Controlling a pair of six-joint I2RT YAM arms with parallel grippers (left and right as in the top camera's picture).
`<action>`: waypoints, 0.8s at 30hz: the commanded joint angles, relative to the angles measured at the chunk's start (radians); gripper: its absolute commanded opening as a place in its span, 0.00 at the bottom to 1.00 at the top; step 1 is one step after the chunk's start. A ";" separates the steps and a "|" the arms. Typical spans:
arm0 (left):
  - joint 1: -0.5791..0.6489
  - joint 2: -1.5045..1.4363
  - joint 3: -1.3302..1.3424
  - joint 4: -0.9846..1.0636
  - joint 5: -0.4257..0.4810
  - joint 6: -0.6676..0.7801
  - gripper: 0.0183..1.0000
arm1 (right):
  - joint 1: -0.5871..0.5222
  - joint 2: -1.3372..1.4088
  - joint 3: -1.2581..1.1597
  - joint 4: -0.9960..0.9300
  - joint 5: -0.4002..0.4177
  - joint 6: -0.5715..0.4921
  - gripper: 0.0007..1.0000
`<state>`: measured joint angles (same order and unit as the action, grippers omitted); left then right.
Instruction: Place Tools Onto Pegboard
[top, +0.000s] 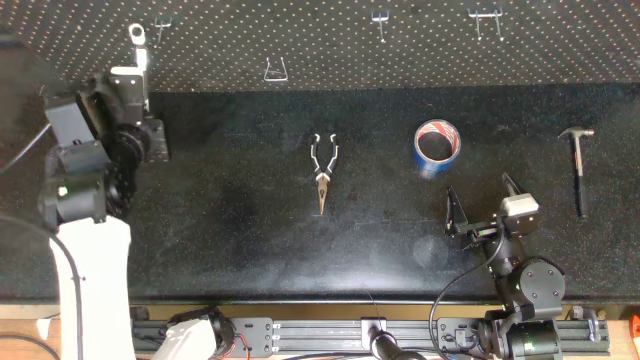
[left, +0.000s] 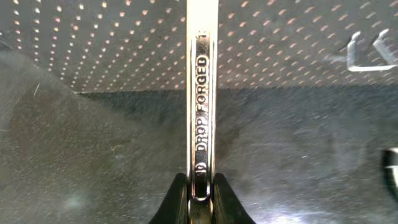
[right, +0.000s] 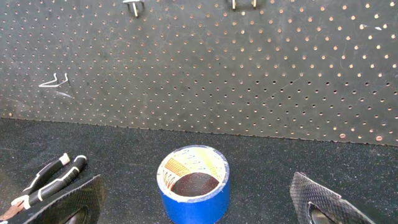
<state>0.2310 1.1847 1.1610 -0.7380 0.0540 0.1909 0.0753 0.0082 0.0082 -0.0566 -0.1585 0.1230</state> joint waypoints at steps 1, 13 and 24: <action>-0.002 -0.085 -0.035 -0.026 0.003 -0.124 0.01 | 0.007 -0.007 -0.004 -0.003 0.002 0.015 0.97; -0.003 -0.014 -0.211 0.211 0.075 -0.067 0.01 | 0.007 -0.007 -0.004 -0.003 0.002 0.015 0.98; -0.003 0.057 -0.211 0.257 0.082 -0.051 0.01 | 0.007 -0.007 -0.004 -0.003 0.002 0.015 0.98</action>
<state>0.2272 1.2148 0.9466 -0.4999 0.1143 0.1303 0.0753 0.0082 0.0082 -0.0566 -0.1585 0.1230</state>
